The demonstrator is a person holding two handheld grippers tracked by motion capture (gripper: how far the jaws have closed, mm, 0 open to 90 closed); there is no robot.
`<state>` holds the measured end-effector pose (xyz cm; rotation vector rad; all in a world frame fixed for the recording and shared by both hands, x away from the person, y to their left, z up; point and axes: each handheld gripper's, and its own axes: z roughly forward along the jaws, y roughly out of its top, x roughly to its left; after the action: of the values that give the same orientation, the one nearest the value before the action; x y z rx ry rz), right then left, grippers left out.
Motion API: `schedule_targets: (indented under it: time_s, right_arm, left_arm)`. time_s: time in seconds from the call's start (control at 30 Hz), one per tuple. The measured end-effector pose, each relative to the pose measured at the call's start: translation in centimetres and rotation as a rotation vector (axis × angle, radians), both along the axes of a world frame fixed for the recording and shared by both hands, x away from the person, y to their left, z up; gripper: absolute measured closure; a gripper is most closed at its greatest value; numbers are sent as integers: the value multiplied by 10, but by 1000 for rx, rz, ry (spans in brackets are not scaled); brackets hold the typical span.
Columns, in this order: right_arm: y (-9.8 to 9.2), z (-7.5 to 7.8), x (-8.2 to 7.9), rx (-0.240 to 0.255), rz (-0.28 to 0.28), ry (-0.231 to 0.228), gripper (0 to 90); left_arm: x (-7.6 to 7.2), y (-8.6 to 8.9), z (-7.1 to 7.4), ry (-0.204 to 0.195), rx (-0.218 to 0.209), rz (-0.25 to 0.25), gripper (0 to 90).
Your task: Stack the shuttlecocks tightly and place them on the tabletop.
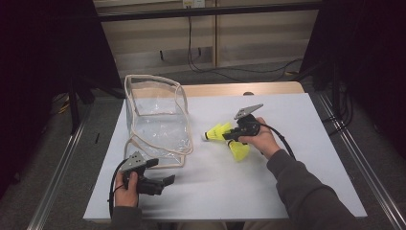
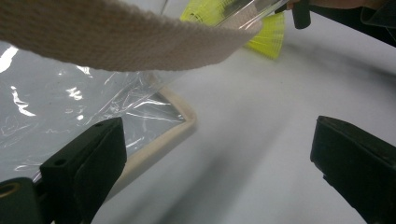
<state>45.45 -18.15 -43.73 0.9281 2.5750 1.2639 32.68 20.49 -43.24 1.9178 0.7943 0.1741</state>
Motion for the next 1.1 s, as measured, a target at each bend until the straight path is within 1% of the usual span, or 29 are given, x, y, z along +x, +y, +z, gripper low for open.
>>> schedule_targets:
  time_s: [0.07,0.17,0.23,0.4,0.47,0.53,0.6,0.8,0.87,0.97,1.1]
  right_arm:
    - [0,0,0,-12,-4,-5,750]
    - [-1,0,1,-11,-12,-4,715]
    - [-1,0,0,-12,-13,-5,713]
    - [-1,0,0,-19,-22,-7,654]
    - [-1,0,0,-20,-23,-7,644]
    - [-1,0,-1,-23,-27,-8,605]
    - [-2,1,-2,-21,-33,-5,594]
    - [-7,4,-3,-22,-60,-10,514]
    - [-9,5,-4,-19,-64,-6,509]
    - [-11,7,-6,-15,-75,-12,484]
    - [-14,9,-8,-10,-87,-13,437]
  left_arm:
    - [0,0,0,0,0,1,36]
    - [0,0,0,0,-1,2,36]
    - [0,0,0,0,-1,1,36]
    - [0,0,0,0,-1,-1,36]
    - [0,0,0,0,-1,-1,36]
    - [0,0,0,-1,-2,2,36]
    - [0,1,1,-2,0,1,36]
    - [0,0,1,-2,0,0,36]
    - [0,0,1,-4,-2,2,36]
    - [0,0,1,-2,-1,1,36]
    - [-1,0,1,-4,0,0,36]
